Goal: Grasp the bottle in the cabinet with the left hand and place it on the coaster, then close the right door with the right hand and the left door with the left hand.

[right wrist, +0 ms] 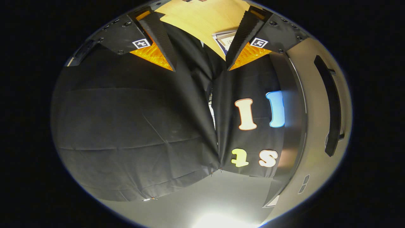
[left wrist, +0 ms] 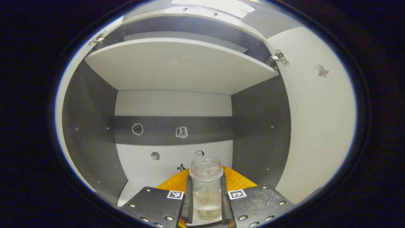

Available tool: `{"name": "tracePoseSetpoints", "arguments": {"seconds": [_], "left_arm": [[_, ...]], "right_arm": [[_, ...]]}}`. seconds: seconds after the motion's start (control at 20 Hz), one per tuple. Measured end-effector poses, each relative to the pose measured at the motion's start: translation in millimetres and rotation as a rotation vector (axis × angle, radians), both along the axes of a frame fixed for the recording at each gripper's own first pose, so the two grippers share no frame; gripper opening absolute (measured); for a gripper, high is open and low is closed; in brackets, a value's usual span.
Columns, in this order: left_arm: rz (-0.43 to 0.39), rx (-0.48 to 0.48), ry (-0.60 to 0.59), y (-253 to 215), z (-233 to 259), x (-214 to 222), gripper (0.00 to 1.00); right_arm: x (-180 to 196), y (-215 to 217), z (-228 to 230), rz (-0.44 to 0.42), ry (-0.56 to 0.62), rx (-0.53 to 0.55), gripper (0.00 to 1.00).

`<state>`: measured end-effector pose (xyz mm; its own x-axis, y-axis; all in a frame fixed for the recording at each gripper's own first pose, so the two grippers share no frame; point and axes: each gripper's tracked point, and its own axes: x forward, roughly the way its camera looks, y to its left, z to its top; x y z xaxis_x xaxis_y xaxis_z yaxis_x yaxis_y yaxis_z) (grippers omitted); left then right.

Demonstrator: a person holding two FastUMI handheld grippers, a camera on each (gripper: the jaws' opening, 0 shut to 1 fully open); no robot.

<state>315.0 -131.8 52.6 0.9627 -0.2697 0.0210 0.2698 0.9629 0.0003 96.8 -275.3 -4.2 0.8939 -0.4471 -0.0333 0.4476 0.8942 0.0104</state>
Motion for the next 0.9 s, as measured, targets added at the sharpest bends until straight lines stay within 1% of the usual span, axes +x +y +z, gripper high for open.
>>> {"name": "tracePoseSetpoints", "arguments": {"seconds": [0.05, 0.1, 0.2, 0.3, 0.45, 0.65, 0.8, 0.9], "left_arm": [[-0.012, -0.003, -0.008, 4, 8, -7, 0.43], [-0.029, -0.007, -0.017, 7, 14, -11, 0.43], [-0.078, -0.010, -0.025, 6, 20, -20, 0.43], [-0.108, -0.018, -0.021, 10, 36, -26, 0.43], [-0.130, -0.009, -0.007, 12, 52, -32, 0.43], [-0.199, -0.040, 0.035, 8, 68, -45, 0.39], [-0.235, -0.047, 0.044, 8, 69, -46, 0.36], [-0.251, -0.071, 0.056, 5, 65, -47, 0.36]], "right_arm": [[-2, 1, 1, -0.001, -0.001, -0.005, 0.98], [-4, 3, 2, -0.003, -0.002, -0.009, 0.93], [-8, 4, 5, -0.010, -0.006, -0.011, 0.93], [-12, 6, 8, -0.016, -0.011, -0.007, 0.93], [-21, 14, 13, -0.015, -0.017, -0.008, 0.94], [-33, 27, 21, -0.003, -0.012, -0.009, 0.94], [-45, 30, 26, -0.022, -0.008, -0.012, 0.94], [-53, 32, 29, -0.038, -0.015, -0.014, 0.94]]}}
